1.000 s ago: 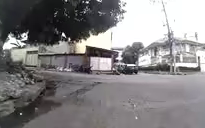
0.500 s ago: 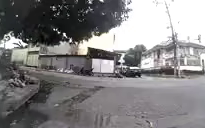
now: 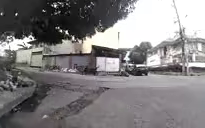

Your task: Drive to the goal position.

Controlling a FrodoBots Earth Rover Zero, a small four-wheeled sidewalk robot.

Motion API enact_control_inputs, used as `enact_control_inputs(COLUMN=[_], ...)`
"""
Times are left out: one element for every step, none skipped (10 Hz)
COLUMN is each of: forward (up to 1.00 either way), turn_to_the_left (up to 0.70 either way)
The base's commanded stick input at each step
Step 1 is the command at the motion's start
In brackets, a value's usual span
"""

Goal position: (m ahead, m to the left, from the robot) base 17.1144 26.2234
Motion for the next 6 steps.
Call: enact_control_inputs(forward=[1.0,1.0,1.0,1.0,1.0,1.0], turn_to_the_left=[0.0,0.0,0.01,0.03,0.02,0.01])
